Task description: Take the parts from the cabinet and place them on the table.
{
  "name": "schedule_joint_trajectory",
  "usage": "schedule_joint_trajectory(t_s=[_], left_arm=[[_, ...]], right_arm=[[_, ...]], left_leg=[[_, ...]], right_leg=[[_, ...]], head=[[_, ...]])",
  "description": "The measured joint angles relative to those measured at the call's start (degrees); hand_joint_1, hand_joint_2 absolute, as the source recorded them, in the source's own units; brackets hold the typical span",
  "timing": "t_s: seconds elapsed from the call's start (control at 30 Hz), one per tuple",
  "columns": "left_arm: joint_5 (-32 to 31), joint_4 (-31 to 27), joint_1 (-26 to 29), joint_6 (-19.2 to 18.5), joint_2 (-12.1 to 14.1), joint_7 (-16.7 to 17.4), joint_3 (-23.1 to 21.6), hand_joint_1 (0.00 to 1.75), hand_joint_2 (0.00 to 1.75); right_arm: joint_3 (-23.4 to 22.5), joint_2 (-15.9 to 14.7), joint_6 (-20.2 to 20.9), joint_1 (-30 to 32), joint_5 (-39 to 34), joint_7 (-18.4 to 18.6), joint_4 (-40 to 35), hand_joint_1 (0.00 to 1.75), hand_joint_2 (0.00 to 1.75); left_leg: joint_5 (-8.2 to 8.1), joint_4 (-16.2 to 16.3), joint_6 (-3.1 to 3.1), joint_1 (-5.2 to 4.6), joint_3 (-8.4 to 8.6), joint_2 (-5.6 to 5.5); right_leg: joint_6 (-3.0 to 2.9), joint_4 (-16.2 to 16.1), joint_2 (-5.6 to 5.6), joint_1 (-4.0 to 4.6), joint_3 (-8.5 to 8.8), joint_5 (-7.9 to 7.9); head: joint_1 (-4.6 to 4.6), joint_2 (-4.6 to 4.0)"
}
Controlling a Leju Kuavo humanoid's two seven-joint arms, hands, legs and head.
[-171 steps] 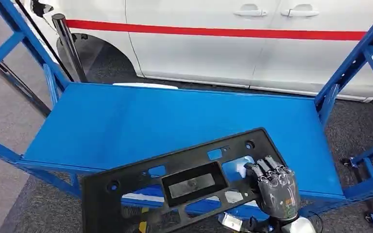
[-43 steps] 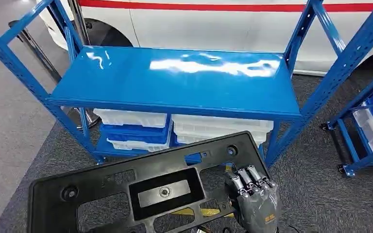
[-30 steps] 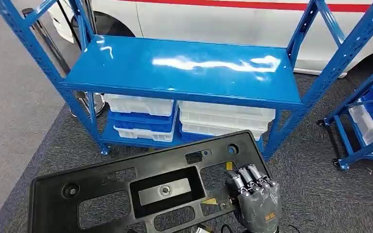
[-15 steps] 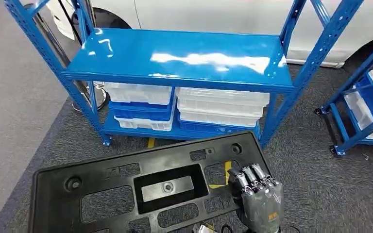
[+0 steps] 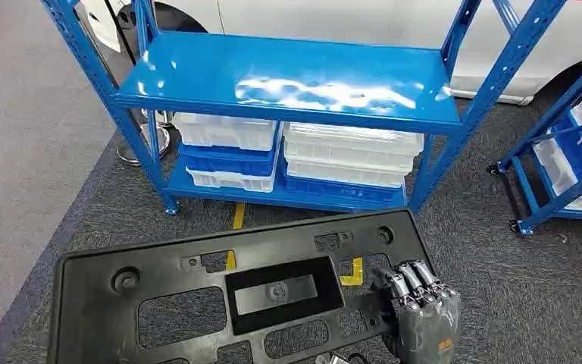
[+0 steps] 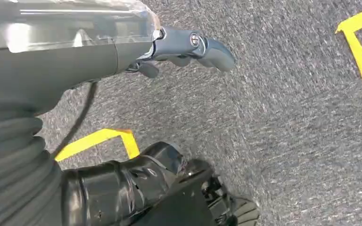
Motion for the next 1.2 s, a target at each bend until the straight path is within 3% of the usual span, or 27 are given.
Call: schedule_joint_trajectory(t_s=[0.07, 0.1, 0.13, 0.17, 0.23, 0.27, 0.3, 0.4, 0.43, 0.5, 0.57, 0.6, 0.63, 0.67, 0.7, 0.77, 0.8, 0.83, 0.93, 0.97, 1.0, 1.03, 1.1, 1.13, 1.17, 1.2], left_arm=[[0.11, 0.0, 0.0, 0.0, -0.04, -0.24, 0.02, 0.0, 1.75], [0.22, 0.0, 0.06, 0.0, -0.04, -0.33, 0.07, 0.0, 1.75], [0.24, 0.0, 0.11, 0.0, -0.04, -0.33, 0.13, 0.0, 1.75], [0.26, 0.0, 0.13, 0.0, -0.04, -0.35, 0.18, 0.0, 1.75], [0.31, 0.0, 0.11, 0.0, -0.09, -0.39, 0.2, 0.0, 1.75], [0.33, 0.0, 0.09, 0.0, -0.11, -0.42, 0.2, 0.0, 1.75], [0.33, 0.0, 0.06, 0.0, -0.24, -0.42, 0.22, 0.0, 1.75], [0.42, 0.0, 0.08, 0.04, -0.28, -0.48, 0.42, 0.0, 1.75], [0.44, 0.0, 0.08, 0.07, -0.28, -0.48, 0.55, 0.0, 1.75], [0.48, 0.0, 0.18, 0.15, -0.28, -0.5, 0.85, 0.0, 1.75], [0.48, 0.0, 0.19, 0.22, -0.28, -0.5, 1.2, 0.0, 1.75], [0.48, 0.0, 0.24, 0.24, -0.26, -0.5, 1.31, 0.0, 1.75], [0.48, 0.0, 0.31, 0.24, -0.26, -0.5, 1.35, 0.0, 1.75], [0.48, 0.0, 0.38, 0.24, -0.26, -0.5, 1.38, 0.0, 1.75], [0.5, 0.0, 0.41, 0.24, -0.24, -0.5, 1.42, 0.0, 1.75], [0.5, 0.0, 0.39, 0.24, -0.22, -0.5, 1.46, 0.0, 1.75], [0.5, 0.0, 0.41, 0.24, -0.22, -0.5, 1.53, 0.0, 1.75], [0.5, 0.0, 0.45, 0.26, -0.22, -0.5, 1.62, 0.0, 1.75], [0.52, 0.0, 0.4, 0.26, -0.22, -0.5, 1.66, 0.0, 1.75], [0.52, 0.0, 0.43, 0.26, -0.26, -0.5, 1.66, 0.0, 1.75], [0.63, 0.0, 0.44, 0.28, -0.26, -0.5, 1.68, 0.0, 1.75], [0.63, 0.0, 0.44, 0.28, -0.26, -0.5, 1.68, 0.0, 1.75], [0.63, 0.0, 0.53, 0.28, -0.26, -0.53, 1.73, 0.0, 1.75], [0.63, 0.0, 0.59, 0.28, -0.26, -0.5, 1.75, 0.0, 1.75], [0.66, 0.0, 0.61, 0.28, -0.26, -0.5, 1.79, 0.0, 1.75], [0.66, 0.0, 0.6, 0.28, -0.26, -0.53, 1.86, 0.0, 1.75]], right_arm=[[-1.12, 0.24, 0.0, 0.66, -2.44, -1.54, -0.15, 1.75, 1.75], [-1.58, 0.35, 0.0, 1.0, -3.16, -2.02, -0.18, 1.75, 1.75], [-1.97, 0.39, 0.0, 1.31, -3.51, -2.22, -0.24, 1.75, 1.75], [-2.43, 0.54, 0.0, 1.49, -3.7, -2.48, -0.31, 1.75, 1.75], [-2.74, 0.68, 0.0, 1.63, -4.19, -2.61, -0.35, 1.75, 1.75], [-2.87, 0.68, 0.0, 1.7, -4.58, -2.63, -0.42, 1.75, 1.75], [-3.0, 0.68, 0.0, 1.72, -5.06, -2.59, -0.46, 1.75, 1.75], [-3.52, 0.85, 0.0, 2.13, -6.96, -2.54, -0.81, 1.75, 1.75], [-3.81, 0.96, 0.0, 2.3, -7.77, -2.67, -0.83, 1.75, 1.75], [-4.33, 1.44, 0.0, 2.66, -9.51, -3.46, -1.0, 1.75, 1.75], [-4.88, 1.97, 0.0, 3.03, -10.79, -4.34, -1.25, 1.75, 1.75], [-5.25, 2.19, 0.0, 3.25, -11.24, -4.64, -1.33, 1.75, 1.75], [-5.68, 2.45, 0.0, 3.43, -11.79, -5.01, -1.38, 1.75, 1.75], [-5.97, 2.6, 0.0, 3.64, -12.22, -5.27, -1.42, 1.75, 1.75], [-6.13, 2.76, 0.0, 3.83, -12.6, -5.49, -1.47, 1.75, 1.75], [-6.69, 3.11, 0.0, 4.07, -13.01, -5.8, -1.84, 1.75, 1.75], [-6.84, 3.21, -0.02, 4.07, -13.19, -5.87, -1.92, 1.75, 1.75], [-6.96, 3.21, -0.02, 4.06, -13.45, -5.97, -2.06, 1.75, 1.75], [-7.5, 3.56, -0.02, 4.54, -14.37, -6.22, -2.54, 1.75, 1.75], [-7.83, 3.65, -0.04, 4.67, -14.74, -6.26, -2.65, 1.75, 1.75], [-8.24, 3.67, -0.04, 4.95, -15.24, -6.41, -2.77, 1.75, 1.75], [-8.49, 3.67, -0.04, 4.98, -15.73, -6.57, -2.97, 1.75, 1.75], [-8.88, 3.69, -0.04, 5.06, -16.45, -6.72, -3.0, 1.75, 1.75], [-9.14, 3.69, -0.04, 5.21, -16.88, -6.8, -3.0, 1.75, 1.75], [-9.43, 3.69, -0.04, 5.41, -17.23, -6.96, -3.0, 1.75, 1.75], [-9.84, 3.69, -0.04, 5.6, -17.64, -7.09, -3.04, 1.75, 1.75]], left_leg=[[0.53, 0.2, 0.41, -0.24, -0.89, 0.07], [0.73, 0.34, 0.46, -0.35, -1.32, 0.11], [0.92, 0.63, 0.43, -0.43, -1.79, 0.15], [0.96, 0.91, 0.39, -0.48, -2.21, 0.15], [0.95, 1.58, 0.36, -0.6, -2.64, 0.13], [0.85, 1.83, 0.22, -0.66, -2.73, 0.13], [0.89, 1.96, 0.01, -0.98, -3.01, 0.15], [1.32, 1.98, -0.74, -0.84, -3.15, 0.32], [1.38, 2.01, -0.95, -0.96, -3.16, 0.39], [-1.4, 4.48, -1.82, -0.84, -4.25, -0.07], [-5.98, 12.1, -2.33, -0.41, -7.33, -0.08], [-7.55, 15.99, -2.57, -0.24, -8.82, -0.07], [-7.91, 18.44, -2.73, -0.09, -9.66, -0.07], [-6.85, 18.31, -2.85, 0.1, -9.38, -0.07], [-4.78, 15.96, -2.95, 0.3, -8.14, -0.08], [0.29, 6.28, -3.05, 0.68, -3.2, -0.7], [-0.38, 3.73, -2.98, 0.82, -1.91, -2.16], [-0.15, 3.12, -2.77, 0.53, -1.46, -2.79], [-0.43, 2.4, -2.07, 0.38, -1.82, -2.02], [0.03, 1.64, -1.4, 0.86, -1.74, -1.62], [0.26, 1.53, -1.01, 0.74, -1.73, -1.15], [0.42, 1.53, -0.67, 0.72, -1.98, -0.79], [0.51, 1.62, -0.43, 0.45, -2.34, 0.22], [0.54, 1.73, -0.38, 0.34, -2.52, 0.66], [0.55, 1.82, -0.38, 0.3, -2.62, 1.14], [0.54, 1.94, -0.39, 0.26, -2.65, 1.54]], right_leg=[[0.22, 8.72, 0.03, -0.08, -3.03, -5.59], [0.31, 12.21, 0.03, -0.1, -4.09, -6.76], [0.33, 13.86, 0.03, -0.1, -4.29, -6.53], [0.24, 12.79, 0.03, -0.09, -3.2, -5.28], [-0.32, 4.0, 0.01, -0.04, 2.64, -1.22], [-0.79, -1.1, -0.04, 0.06, 5.56, -0.56], [-0.98, -2.55, -0.19, 0.58, 6.75, -1.7], [-1.25, -3.35, -0.14, 0.75, 6.32, -1.45], [-1.6, -3.81, -0.04, 0.35, 6.24, -1.16], [-2.13, -4.4, 0.13, -0.1, 6.29, -0.58], [-2.44, -4.35, 0.22, -0.06, 5.89, -0.37], [-2.5, -4.29, 0.28, -0.06, 5.78, -0.31], [-2.43, -4.12, 0.46, -0.09, 5.62, -0.27], [-2.41, -3.9, 0.68, -0.15, 5.45, -0.26], [-2.41, -3.67, 1.0, -0.2, 5.29, -0.27], [-2.13, -3.21, 1.76, -0.31, 5.16, -0.35], [-1.83, -3.11, 2.02, -0.35, 4.92, -0.32], [-1.32, -2.91, 2.46, -0.14, 4.46, -0.15], [-0.11, -2.99, 3.29, -0.11, 3.87, 0.65], [0.04, -2.75, 3.45, -0.21, 3.77, 0.4], [0.19, -1.6, 2.25, -0.37, 3.25, -0.68], [0.29, 1.95, 1.31, -0.25, 1.65, -3.26], [0.61, 10.7, 0.98, -0.25, -2.19, -7.6], [0.68, 13.71, 0.92, -0.25, -3.45, -8.45], [0.66, 14.23, 0.86, -0.26, -3.49, -7.92], [0.59, 12.03, 0.74, -0.26, -2.11, -6.19]], head=[[-0.02, 0.0], [-0.05, 0.0], [-0.05, 0.0], [-0.02, 0.0], [-0.02, 0.0], [-0.05, 0.0], [-0.05, 0.0], [-0.07, 0.0], [-0.07, 0.0], [-0.17, 0.0], [-0.18, 0.0], [-0.18, 0.0], [-0.18, 0.0], [-0.18, 0.0], [-0.2, 0.0], [-0.18, 0.0], [-0.15, 0.0], [-0.18, 0.0], [-0.13, 0.0], [-0.13, 0.0], [-0.09, 0.0], [-0.09, 0.0], [-0.09, 0.0], [-0.07, 0.0], [-0.09, 0.0], [-0.07, 0.0]])
